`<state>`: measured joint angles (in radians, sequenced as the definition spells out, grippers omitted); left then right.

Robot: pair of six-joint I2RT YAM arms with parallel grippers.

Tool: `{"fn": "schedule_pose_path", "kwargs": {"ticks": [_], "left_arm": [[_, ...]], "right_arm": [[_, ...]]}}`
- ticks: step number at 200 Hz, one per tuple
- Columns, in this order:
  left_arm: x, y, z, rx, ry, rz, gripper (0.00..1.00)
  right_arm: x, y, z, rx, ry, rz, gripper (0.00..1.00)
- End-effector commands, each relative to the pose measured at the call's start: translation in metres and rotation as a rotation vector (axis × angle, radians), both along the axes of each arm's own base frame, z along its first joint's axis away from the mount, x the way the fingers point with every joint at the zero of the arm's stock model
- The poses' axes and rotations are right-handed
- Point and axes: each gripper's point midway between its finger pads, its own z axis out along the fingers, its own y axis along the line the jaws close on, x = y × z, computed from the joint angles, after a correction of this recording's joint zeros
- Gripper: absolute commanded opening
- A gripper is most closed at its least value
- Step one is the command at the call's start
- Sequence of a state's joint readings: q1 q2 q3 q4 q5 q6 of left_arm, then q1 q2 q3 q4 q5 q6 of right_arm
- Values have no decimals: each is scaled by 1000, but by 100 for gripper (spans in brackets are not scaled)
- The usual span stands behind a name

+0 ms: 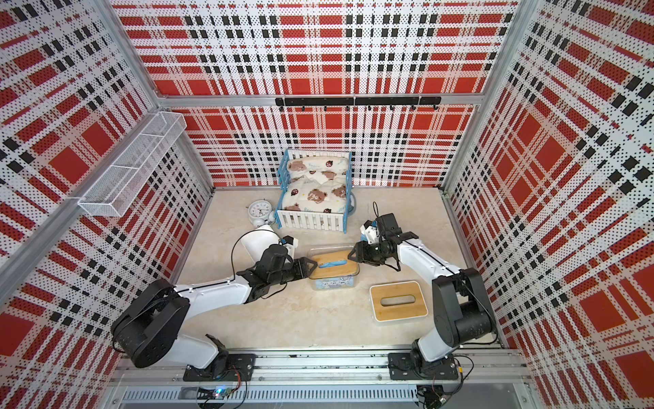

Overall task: Put the tissue paper into the tissue box
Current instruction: Close the box lid on the tissue box.

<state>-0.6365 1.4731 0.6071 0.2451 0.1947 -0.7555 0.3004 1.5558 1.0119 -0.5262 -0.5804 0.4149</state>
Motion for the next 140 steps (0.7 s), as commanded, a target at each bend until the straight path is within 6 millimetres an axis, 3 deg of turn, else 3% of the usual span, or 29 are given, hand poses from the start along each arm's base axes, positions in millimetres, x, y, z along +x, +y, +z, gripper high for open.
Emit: {"fn": "schedule_pose_path", "kwargs": {"ticks": [1, 62, 140], "left_arm": [[-2, -1, 2, 28, -11, -16, 49], [-2, -1, 2, 31, -15, -14, 49], [0, -5, 5, 30, -19, -20, 49]], "right_arm": [[-4, -2, 7, -19, -4, 19, 59], [-24, -11, 14, -22, -3, -13, 65], [-34, -3, 15, 38, 4, -48, 45]]}}
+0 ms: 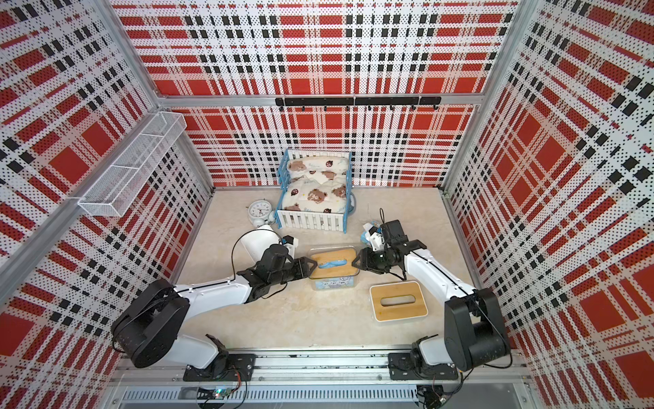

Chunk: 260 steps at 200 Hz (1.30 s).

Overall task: Put the tissue paper into the tissue box
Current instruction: Close the box lid on the tissue box.

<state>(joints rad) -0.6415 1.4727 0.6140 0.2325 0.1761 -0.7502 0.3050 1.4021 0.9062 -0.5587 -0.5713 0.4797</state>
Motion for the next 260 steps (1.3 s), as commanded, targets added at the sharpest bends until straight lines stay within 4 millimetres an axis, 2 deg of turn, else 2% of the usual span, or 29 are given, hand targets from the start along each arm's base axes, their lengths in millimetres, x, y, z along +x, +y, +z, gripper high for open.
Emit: {"fn": "schedule_pose_path", "kwargs": {"ticks": [1, 73, 128, 181, 212, 260], "left_arm": [[-2, -5, 4, 16, -12, -27, 49], [-3, -12, 7, 11, -15, -38, 49], [-5, -15, 5, 7, -4, -45, 49], [-8, -9, -5, 49, 24, -41, 48], [-12, 0, -17, 92, 53, -38, 47], [-10, 4, -20, 116, 57, -35, 47]], "right_arm": [[-2, 8, 6, 26, -21, 0, 45], [-2, 12, 4, 27, -20, -3, 35], [-1, 19, 4, 30, -26, 8, 32], [5, 11, 3, -33, -46, -7, 32], [14, 7, 4, -66, -65, -11, 37], [30, -4, 5, -85, -78, -18, 54]]}}
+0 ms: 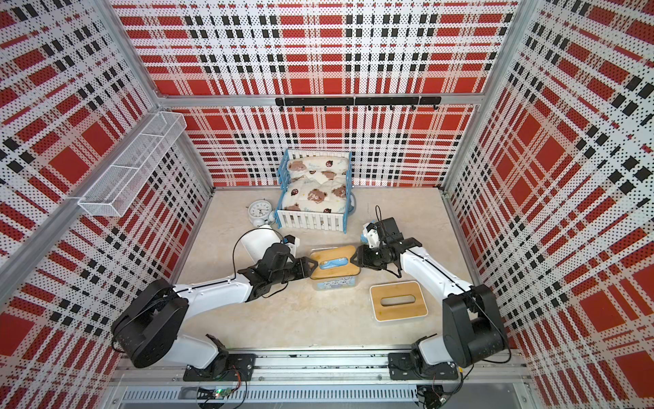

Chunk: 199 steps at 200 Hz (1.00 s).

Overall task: Put the tissue paper into the tissue box
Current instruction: Close the box lid on the tissue box.

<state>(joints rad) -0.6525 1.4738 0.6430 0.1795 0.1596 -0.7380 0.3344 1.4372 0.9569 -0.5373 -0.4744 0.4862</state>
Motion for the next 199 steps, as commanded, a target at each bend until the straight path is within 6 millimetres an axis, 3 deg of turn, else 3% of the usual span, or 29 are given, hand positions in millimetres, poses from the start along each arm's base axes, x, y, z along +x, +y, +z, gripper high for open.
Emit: {"fn": "schedule_pose_path", "kwargs": {"ticks": [1, 42, 65, 114, 199], "left_arm": [[-9, 6, -21, 86, 50, -29, 47], [-8, 4, -18, 81, 43, -31, 46], [-7, 3, -16, 80, 41, -32, 46], [-5, 3, -15, 81, 37, -30, 46], [-9, 2, -21, 107, 38, -31, 46]], "right_arm": [[11, -6, 2, -20, -19, 6, 54], [26, 0, 4, 0, -34, 41, 58], [31, 5, 2, 11, -31, 55, 51], [24, 11, -4, 14, -12, 73, 39], [14, 19, -5, 23, -6, 71, 34]]}}
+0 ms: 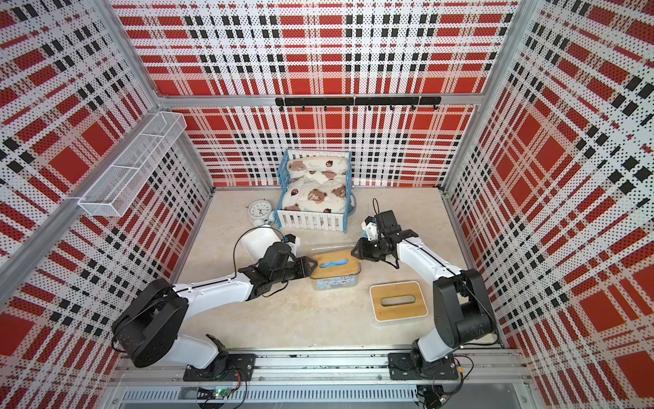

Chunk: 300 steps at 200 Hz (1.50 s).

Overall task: Put the tissue paper into the tissue box
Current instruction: Close the box lid on the tissue box.

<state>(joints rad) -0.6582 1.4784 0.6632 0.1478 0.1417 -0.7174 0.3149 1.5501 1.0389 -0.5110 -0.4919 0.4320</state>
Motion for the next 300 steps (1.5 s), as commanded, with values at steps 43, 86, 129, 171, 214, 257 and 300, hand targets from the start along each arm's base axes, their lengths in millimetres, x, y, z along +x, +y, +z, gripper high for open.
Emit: {"fn": "schedule_pose_path", "kwargs": {"ticks": [43, 86, 129, 171, 214, 257, 300], "left_arm": [[-11, 5, -21, 122, 23, -6, 46], [-11, 9, -24, 175, 11, 2, 47], [-11, 10, -21, 178, 4, 10, 47], [-10, 10, -19, 180, -1, 9, 47], [-10, 9, -18, 179, -2, 12, 47], [-8, 6, -17, 177, -3, 5, 47], [-8, 2, -15, 172, -5, 1, 47]], "right_arm": [[-17, 15, -4, 13, 21, 45, 34], [-13, 6, -11, -61, 12, 52, 41], [-12, 5, 1, -61, 0, 76, 51], [-24, -7, 4, -93, 11, 69, 59], [-38, -10, 7, -54, 11, 28, 57], [-44, -7, 2, -15, 25, 1, 42], [-45, -3, 1, -11, 24, -1, 37]]}}
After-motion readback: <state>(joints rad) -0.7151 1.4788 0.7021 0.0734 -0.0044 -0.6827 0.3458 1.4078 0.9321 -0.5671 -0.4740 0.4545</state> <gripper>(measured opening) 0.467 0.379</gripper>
